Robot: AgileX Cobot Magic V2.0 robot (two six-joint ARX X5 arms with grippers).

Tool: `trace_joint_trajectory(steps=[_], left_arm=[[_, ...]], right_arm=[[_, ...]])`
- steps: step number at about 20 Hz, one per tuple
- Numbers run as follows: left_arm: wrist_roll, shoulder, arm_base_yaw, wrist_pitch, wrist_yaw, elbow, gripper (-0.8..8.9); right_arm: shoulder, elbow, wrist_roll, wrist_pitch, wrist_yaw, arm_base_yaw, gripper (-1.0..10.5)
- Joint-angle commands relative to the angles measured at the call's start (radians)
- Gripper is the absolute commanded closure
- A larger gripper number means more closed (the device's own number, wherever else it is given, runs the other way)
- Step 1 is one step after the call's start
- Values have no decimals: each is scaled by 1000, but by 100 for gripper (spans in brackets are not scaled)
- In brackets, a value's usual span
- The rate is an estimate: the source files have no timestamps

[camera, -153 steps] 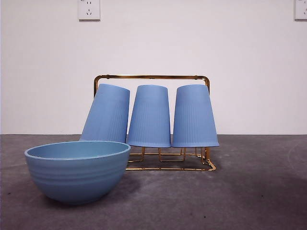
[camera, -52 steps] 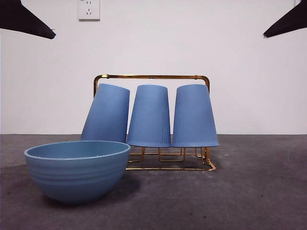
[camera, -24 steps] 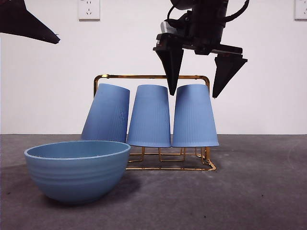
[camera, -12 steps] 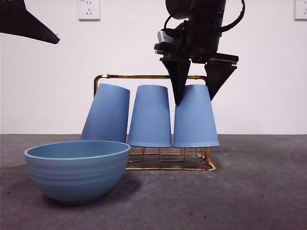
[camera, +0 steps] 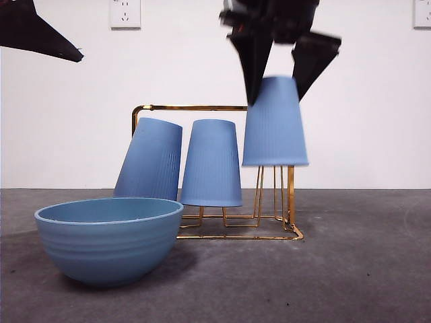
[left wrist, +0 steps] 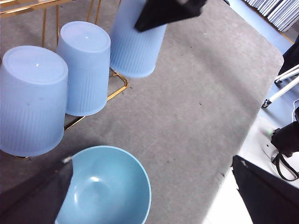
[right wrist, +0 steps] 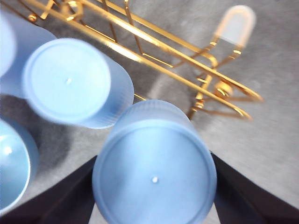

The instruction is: Right arm lift cup from the cupboard, then place it on the right of the bowl

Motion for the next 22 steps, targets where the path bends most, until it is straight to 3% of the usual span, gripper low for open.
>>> trace_joint_trajectory(steps=[1,9,17,22], left_arm=[[-1,10,-5,-2,6,19,253],[-1,15,-5,-6,6,13,255],[-113,114,-5,-7,15,12,255],[-245,198,-9,3,93,12,256]], right_arm=[[-27,23,-10,15,14,14,753],[-212,-62,-10,42,13,49,753],[-621,-601,-4,370,0,108,754],[-889,-928,89,589,-106,105,754]])
